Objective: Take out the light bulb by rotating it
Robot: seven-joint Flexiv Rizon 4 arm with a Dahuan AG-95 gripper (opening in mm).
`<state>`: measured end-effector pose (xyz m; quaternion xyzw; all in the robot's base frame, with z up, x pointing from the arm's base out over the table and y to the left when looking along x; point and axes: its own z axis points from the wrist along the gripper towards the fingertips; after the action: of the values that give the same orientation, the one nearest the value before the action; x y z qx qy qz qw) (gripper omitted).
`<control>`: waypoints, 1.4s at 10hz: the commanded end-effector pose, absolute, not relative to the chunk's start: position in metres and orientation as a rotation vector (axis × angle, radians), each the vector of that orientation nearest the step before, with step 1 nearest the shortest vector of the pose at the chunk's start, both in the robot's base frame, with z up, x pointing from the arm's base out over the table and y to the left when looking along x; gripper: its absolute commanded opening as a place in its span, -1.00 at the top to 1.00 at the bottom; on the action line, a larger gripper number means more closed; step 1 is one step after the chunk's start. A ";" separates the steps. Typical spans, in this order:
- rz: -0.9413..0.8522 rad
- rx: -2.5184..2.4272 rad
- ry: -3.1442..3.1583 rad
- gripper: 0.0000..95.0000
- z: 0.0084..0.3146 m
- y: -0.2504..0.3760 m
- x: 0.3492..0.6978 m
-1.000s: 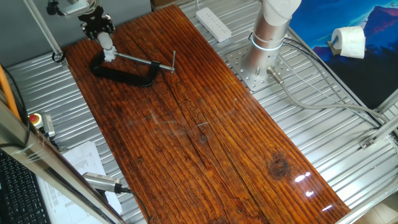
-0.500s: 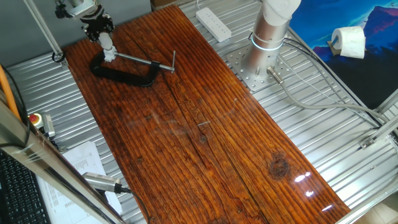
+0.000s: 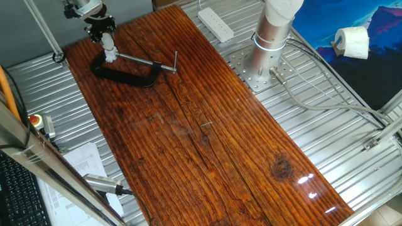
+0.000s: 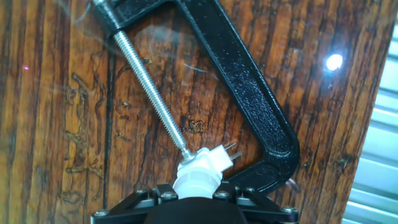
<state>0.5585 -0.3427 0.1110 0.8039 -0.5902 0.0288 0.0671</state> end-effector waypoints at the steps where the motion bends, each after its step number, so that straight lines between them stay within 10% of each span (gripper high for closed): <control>1: 0.092 2.432 -1.782 0.60 0.102 -0.343 0.559; 2: 0.096 2.435 -1.782 0.60 0.103 -0.343 0.560; 3: 0.094 2.441 -1.782 0.20 0.103 -0.343 0.561; 6: 0.082 2.429 -1.782 0.20 0.103 -0.343 0.561; 9: 0.070 2.375 -1.853 -0.60 0.110 -0.343 0.565; 14: 0.069 2.131 -2.150 -0.60 0.119 -0.341 0.581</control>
<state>0.5789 -0.3410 0.1164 0.7357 -0.6748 0.0181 0.0558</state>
